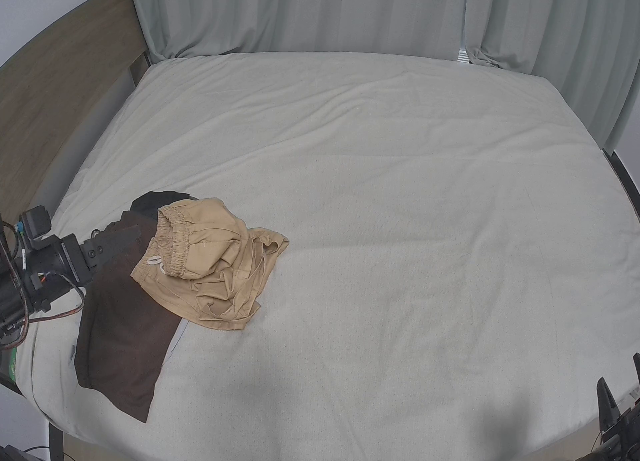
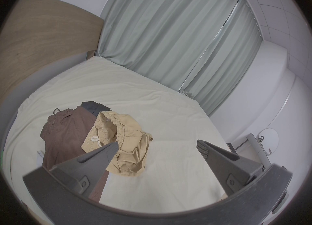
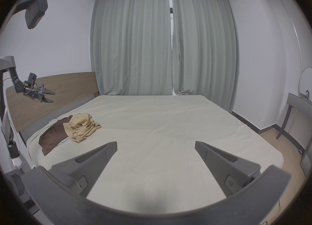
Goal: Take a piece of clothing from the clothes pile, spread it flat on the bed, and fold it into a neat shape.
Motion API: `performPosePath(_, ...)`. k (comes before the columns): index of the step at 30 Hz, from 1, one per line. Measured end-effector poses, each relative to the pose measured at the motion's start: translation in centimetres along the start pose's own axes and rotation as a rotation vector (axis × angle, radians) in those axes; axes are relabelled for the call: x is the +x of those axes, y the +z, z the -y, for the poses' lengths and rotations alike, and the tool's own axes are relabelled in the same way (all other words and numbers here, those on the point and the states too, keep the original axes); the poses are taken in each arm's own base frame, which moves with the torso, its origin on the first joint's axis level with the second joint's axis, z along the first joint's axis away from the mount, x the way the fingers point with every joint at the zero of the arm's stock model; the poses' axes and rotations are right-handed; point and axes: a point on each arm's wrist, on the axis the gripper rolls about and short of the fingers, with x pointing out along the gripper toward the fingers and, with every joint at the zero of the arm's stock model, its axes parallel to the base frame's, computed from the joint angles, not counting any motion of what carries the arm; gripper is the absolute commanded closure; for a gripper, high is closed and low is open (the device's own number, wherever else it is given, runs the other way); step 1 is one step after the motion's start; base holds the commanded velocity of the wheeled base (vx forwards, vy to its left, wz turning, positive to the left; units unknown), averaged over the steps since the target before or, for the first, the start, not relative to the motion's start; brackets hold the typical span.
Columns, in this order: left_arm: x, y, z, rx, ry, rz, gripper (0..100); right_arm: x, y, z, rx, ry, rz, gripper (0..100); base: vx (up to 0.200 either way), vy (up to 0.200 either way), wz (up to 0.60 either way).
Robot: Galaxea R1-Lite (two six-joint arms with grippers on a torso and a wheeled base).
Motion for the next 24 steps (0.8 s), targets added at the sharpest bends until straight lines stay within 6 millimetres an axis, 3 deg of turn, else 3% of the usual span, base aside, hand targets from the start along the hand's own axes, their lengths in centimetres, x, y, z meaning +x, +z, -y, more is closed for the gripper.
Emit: performPosePath(24, 5.3, 0.2, -4.9, -0.048, -0.021, -0.077, 0, 0.0, 0.0, 0.0, 0.0, -0.001, 0.001, 0, 0.0, 0.0, 0.0)
